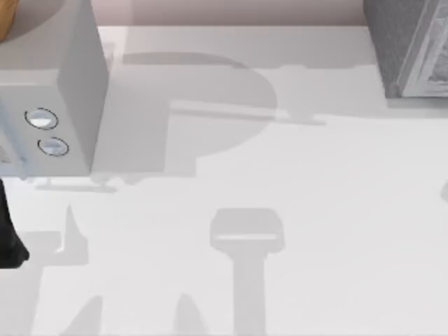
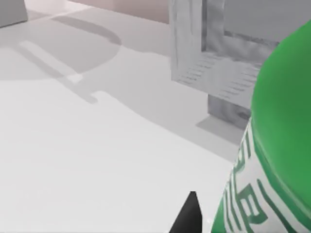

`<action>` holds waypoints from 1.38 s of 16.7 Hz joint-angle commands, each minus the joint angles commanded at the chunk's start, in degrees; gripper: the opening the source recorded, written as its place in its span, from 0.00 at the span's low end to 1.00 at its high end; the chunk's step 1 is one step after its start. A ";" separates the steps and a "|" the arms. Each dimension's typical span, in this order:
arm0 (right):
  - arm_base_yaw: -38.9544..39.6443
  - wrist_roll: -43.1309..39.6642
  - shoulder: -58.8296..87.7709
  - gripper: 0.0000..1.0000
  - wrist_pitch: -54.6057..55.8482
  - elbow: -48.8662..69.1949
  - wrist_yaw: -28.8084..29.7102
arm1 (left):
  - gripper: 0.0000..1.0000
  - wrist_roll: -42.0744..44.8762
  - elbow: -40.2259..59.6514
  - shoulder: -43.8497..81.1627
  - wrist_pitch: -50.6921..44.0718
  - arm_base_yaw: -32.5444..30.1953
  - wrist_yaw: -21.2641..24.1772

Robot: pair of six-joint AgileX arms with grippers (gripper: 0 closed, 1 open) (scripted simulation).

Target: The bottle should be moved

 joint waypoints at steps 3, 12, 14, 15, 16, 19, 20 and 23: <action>-3.39 -3.13 -1.79 0.00 -3.50 0.78 -3.37 | 1.00 0.00 0.00 0.00 0.00 0.00 0.00; -2.03 2.52 2.21 0.00 2.39 0.21 -1.96 | 1.00 0.00 0.00 0.00 0.00 0.00 0.00; -1.09 5.93 4.08 0.00 8.37 -0.31 -0.89 | 1.00 0.00 0.00 0.00 0.00 0.00 0.00; -0.60 7.60 4.70 0.00 12.22 -0.48 -0.34 | 1.00 0.00 0.00 0.00 0.00 0.00 0.00; -0.09 9.28 5.30 0.00 16.32 -0.52 0.15 | 1.00 0.00 0.00 0.00 0.00 0.00 0.00; 1.67 15.00 7.24 0.00 27.08 -0.54 1.58 | 1.00 0.00 0.00 0.00 0.00 0.00 0.00; 2.43 16.94 7.94 0.00 29.58 -0.74 2.20 | 1.00 0.00 0.00 0.00 0.00 0.00 0.00; 4.59 20.61 9.49 0.00 33.61 -1.61 3.69 | 1.00 0.00 0.00 0.00 0.00 0.00 0.00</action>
